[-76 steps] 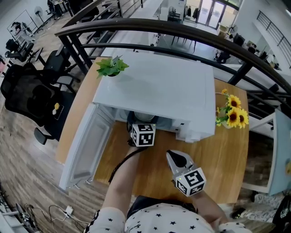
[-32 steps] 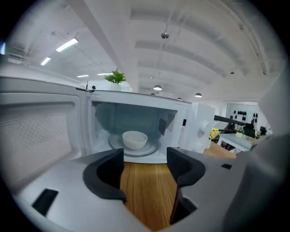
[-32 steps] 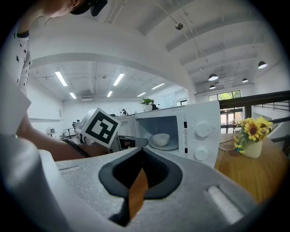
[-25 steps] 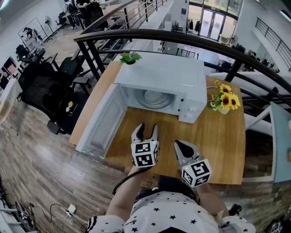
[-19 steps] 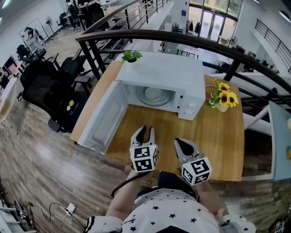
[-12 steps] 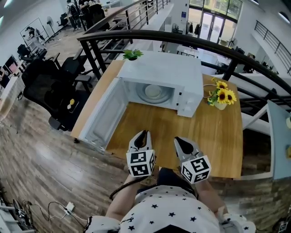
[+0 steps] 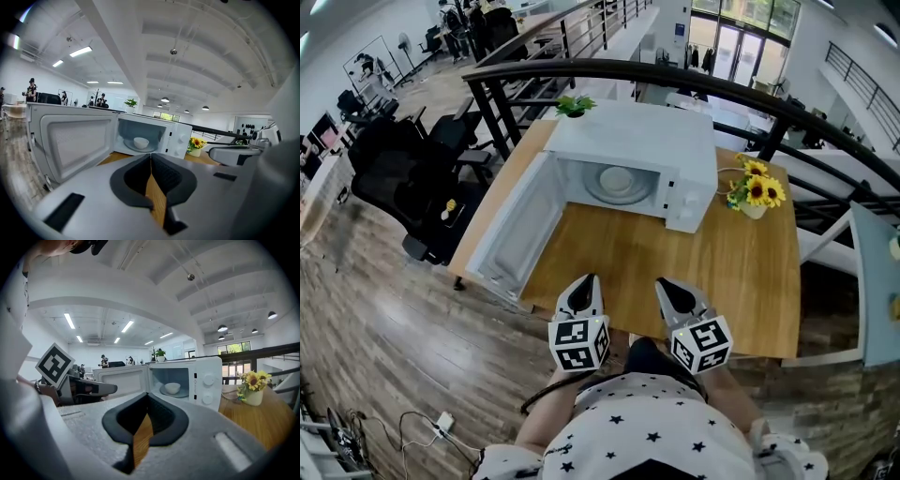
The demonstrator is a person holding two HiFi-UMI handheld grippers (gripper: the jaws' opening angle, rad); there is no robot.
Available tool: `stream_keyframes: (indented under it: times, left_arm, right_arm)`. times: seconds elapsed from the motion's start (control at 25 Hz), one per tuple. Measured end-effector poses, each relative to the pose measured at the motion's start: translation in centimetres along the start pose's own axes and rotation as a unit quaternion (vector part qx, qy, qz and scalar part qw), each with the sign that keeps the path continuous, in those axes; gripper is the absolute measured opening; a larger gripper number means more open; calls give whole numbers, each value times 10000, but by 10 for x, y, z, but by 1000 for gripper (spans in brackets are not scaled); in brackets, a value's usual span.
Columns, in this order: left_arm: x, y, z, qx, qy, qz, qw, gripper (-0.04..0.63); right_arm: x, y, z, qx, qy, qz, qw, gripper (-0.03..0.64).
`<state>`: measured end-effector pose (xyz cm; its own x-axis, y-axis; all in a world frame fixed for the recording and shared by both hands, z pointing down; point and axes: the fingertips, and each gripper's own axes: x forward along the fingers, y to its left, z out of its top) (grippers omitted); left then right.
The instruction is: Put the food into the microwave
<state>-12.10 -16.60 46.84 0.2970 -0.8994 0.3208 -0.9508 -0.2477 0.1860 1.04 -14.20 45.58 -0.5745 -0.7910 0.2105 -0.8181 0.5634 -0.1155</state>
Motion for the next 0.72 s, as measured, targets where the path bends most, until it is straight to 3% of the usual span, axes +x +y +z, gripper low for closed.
stream_keyframes:
  times: [0.72]
  left_arm:
    - [-2,-3,-2,-69,-2,-250,9997,3]
  right_arm:
    - [-1,10,-2,-153,53,89,9998,5]
